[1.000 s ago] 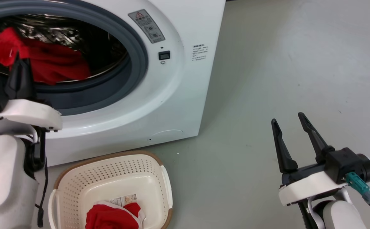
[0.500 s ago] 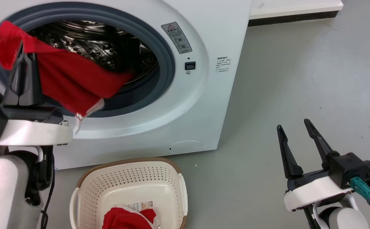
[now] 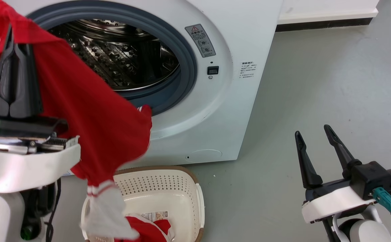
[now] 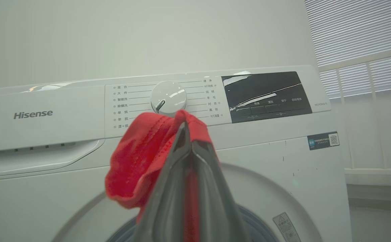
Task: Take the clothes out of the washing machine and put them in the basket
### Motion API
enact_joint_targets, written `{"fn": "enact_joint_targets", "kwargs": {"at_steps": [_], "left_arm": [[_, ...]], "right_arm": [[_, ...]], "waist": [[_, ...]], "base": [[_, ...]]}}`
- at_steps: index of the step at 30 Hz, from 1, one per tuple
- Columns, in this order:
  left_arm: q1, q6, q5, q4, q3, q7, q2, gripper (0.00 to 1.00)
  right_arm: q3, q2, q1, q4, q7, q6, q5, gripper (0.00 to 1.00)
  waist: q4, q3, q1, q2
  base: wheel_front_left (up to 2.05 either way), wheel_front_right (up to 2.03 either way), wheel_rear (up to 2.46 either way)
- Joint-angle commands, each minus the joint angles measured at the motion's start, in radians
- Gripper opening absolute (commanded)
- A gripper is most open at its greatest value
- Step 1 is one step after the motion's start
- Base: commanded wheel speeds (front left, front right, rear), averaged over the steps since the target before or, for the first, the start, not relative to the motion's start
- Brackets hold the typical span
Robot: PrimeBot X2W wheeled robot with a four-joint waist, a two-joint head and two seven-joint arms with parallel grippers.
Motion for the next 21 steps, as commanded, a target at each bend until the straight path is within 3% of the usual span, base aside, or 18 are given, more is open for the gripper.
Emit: {"fn": "enact_joint_targets", "kwargs": {"at_steps": [1,12,21], "left_arm": [[0.039,0.009,-0.01,-0.004,0.002,0.007,-0.007,0.0],[0.293,0.045,-0.131,0.148,-0.027,-0.002,-0.107,0.0],[0.305,-0.017,-0.222,0.522,-0.077,-0.063,-0.212,0.0]], "right_arm": [[0.0,0.001,0.005,-0.003,0.001,-0.001,0.004,1.0],[0.012,0.001,-0.006,-0.002,0.0,-0.001,0.008,1.0],[0.032,0.001,-0.051,-0.009,-0.007,-0.001,0.005,1.0]], "waist": [[0.001,0.004,0.0001,-0.0001],[0.008,0.033,0.0001,-0.0001],[0.0,0.11,0.0001,-0.0001]], "base": [[0.0,0.0,0.0],[0.0,0.0,0.0],[0.0,0.0,0.0]]}}
